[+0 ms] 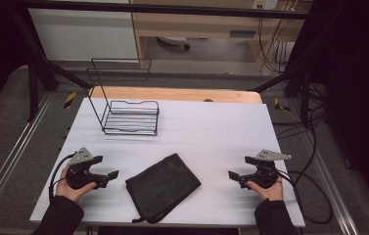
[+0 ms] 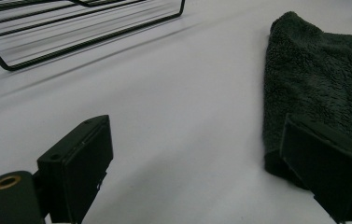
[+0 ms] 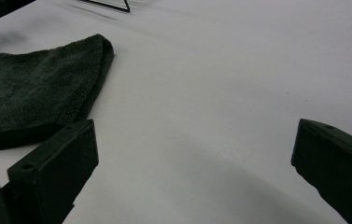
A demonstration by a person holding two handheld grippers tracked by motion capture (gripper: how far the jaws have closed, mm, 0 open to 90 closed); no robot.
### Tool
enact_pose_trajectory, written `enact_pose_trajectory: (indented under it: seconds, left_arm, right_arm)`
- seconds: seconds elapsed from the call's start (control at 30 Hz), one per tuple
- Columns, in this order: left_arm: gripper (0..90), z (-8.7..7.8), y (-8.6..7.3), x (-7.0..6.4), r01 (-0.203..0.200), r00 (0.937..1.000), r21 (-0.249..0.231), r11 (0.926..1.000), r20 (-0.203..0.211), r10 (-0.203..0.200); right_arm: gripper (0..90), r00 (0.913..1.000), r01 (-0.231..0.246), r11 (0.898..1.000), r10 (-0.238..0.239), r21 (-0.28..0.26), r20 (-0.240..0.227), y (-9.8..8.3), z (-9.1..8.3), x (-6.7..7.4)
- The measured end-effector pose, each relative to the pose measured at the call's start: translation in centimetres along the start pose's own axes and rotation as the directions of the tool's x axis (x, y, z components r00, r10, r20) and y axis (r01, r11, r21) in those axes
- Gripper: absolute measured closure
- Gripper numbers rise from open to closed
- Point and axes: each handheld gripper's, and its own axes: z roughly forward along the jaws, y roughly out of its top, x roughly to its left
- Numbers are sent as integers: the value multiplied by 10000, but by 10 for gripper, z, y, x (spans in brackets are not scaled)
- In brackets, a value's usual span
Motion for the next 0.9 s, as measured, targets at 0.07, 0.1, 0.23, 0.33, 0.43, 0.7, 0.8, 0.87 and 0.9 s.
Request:
enact_pose_trajectory:
  seconds: [0.07,0.1,0.23,0.33,0.43,0.7,0.8,0.87,0.9]
  left_arm:
    - [91,0,1,-1,16,10000,-13,10000,21,-16]
    - [91,0,1,-1,25,10000,-27,10000,40,-25]
    - [81,0,2,-3,34,9999,-31,10000,107,-34]
    - [81,1,3,-4,10,9999,5,10000,104,-10]
    - [81,2,3,-6,-28,9999,105,9999,115,27]
    - [81,3,6,-10,-47,9999,109,9999,141,46]
    - [82,5,8,-13,-40,9998,146,9999,184,37]
    - [85,7,10,-18,-39,9996,168,9999,295,34]
    - [91,8,11,-20,-47,9995,204,9998,328,40]
  right_arm:
    - [12,10000,-10,10000,10,11,-16,0,0,0]
    - [12,10000,-5,10000,5,6,-2,0,0,0]
    - [12,10000,33,10000,-33,28,44,0,0,0]
    - [12,10000,37,10000,-37,80,29,0,1,1]
    - [13,9999,58,9999,-59,128,81,1,1,1]
    - [13,10000,75,9998,-76,174,53,1,3,3]
    - [13,10000,64,9998,-65,178,58,1,3,3]
    - [13,9999,107,9998,-109,190,88,1,3,4]
    - [14,9999,128,9997,-130,193,92,1,4,4]
